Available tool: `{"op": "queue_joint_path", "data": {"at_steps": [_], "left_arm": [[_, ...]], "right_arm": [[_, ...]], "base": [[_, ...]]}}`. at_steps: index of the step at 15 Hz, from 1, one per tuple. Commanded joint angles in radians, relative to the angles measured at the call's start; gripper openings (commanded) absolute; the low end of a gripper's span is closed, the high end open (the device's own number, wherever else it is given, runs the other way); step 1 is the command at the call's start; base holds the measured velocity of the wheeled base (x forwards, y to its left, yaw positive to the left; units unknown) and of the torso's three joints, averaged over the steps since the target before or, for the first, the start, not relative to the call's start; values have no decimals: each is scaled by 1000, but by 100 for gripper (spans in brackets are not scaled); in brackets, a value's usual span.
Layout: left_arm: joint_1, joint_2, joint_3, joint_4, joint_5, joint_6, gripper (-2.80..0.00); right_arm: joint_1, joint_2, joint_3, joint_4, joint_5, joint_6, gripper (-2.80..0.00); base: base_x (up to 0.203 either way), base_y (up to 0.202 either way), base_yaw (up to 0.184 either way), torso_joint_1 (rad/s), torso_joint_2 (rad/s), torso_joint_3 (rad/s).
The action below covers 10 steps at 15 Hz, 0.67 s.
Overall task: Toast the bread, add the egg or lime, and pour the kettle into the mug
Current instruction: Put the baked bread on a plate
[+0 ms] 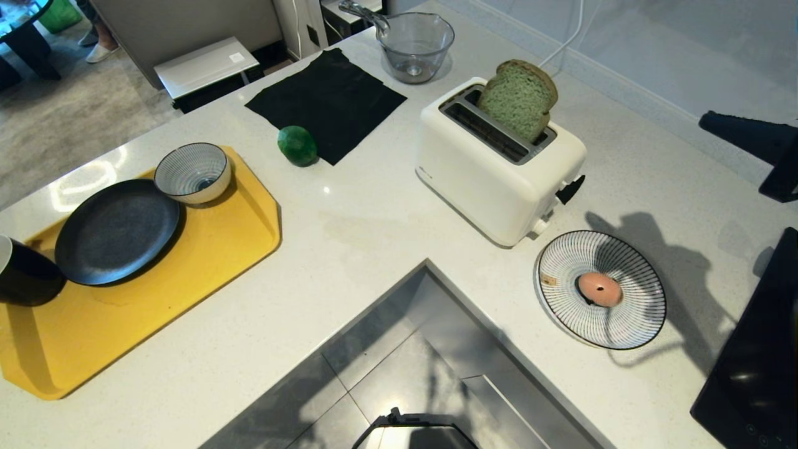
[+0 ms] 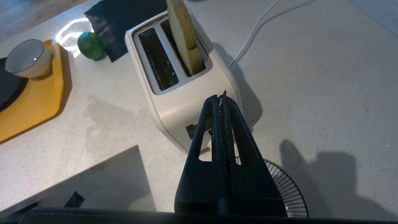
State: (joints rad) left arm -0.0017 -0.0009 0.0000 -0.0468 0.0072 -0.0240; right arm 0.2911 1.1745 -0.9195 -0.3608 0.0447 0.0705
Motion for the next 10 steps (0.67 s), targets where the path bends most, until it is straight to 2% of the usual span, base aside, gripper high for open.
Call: {"op": "queue_joint_path", "data": {"at_steps": [1, 5, 8, 9, 10], "left_arm": [[0, -1, 15, -1, 1, -1, -280], [0, -1, 15, -1, 1, -1, -280], [0, -1, 15, -1, 0, -1, -280], [0, -1, 15, -1, 0, -1, -280], [0, -1, 15, -1, 0, -1, -280]], "right_arm": [[2, -37, -20, 25, 0, 26, -280], [57, -44, -14, 40, -6, 37, -280], [67, -20, -5, 40, -2, 36, -280], [72, -4, -14, 38, -2, 35, 0], [75, 16, -28, 38, -2, 35, 0]], "base": [[0, 0, 0, 0, 0, 0], [0, 0, 0, 0, 0, 0], [0, 0, 0, 0, 0, 0], [0, 0, 0, 0, 0, 0], [0, 0, 0, 0, 0, 0]]}}
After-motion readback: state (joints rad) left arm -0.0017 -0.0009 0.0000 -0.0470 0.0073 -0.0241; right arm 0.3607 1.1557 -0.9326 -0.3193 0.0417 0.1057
